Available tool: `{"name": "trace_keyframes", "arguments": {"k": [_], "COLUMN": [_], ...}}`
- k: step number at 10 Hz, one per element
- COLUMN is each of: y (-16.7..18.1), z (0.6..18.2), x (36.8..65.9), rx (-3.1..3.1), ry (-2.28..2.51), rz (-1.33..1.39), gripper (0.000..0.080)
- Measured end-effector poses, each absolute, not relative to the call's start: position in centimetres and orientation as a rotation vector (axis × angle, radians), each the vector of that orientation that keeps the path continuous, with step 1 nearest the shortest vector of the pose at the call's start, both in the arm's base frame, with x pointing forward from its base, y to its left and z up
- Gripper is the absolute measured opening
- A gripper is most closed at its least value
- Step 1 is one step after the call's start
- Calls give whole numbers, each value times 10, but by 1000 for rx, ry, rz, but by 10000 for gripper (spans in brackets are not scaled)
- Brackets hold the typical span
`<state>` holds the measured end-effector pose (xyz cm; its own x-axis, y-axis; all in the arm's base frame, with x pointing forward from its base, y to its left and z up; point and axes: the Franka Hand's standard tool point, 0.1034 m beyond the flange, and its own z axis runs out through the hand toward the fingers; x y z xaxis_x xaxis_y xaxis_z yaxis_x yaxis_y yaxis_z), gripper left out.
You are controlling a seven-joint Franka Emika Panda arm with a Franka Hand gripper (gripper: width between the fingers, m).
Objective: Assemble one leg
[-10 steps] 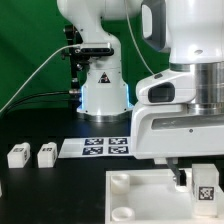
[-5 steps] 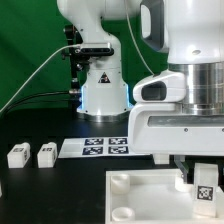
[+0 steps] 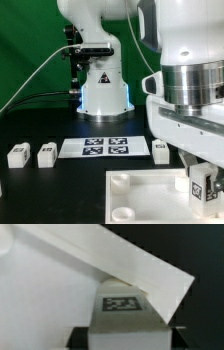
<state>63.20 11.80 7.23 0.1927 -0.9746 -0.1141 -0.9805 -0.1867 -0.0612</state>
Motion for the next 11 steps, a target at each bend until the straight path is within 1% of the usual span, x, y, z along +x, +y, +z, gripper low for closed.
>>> {"name": "trace_keyframes", "arguments": {"k": [2, 4, 5, 6, 7, 8, 9, 10, 11], "y": [118, 120, 120, 121, 121, 121, 120, 118, 119], "z": [71, 70, 70, 70, 70, 70, 69, 70, 70], "x": [631, 631, 630, 630, 630, 630, 630, 632, 631], "rx": [-2090, -1954, -1959, -1967, -1995, -2067, -2183, -2295, -2483], "ry": [2161, 2287, 2283, 2276, 2251, 2182, 2060, 1930, 1694], "rz": [112, 119, 119, 118, 116, 110, 95, 82, 50], "gripper": [295, 295, 371, 371, 518, 620, 620, 645, 645]}}
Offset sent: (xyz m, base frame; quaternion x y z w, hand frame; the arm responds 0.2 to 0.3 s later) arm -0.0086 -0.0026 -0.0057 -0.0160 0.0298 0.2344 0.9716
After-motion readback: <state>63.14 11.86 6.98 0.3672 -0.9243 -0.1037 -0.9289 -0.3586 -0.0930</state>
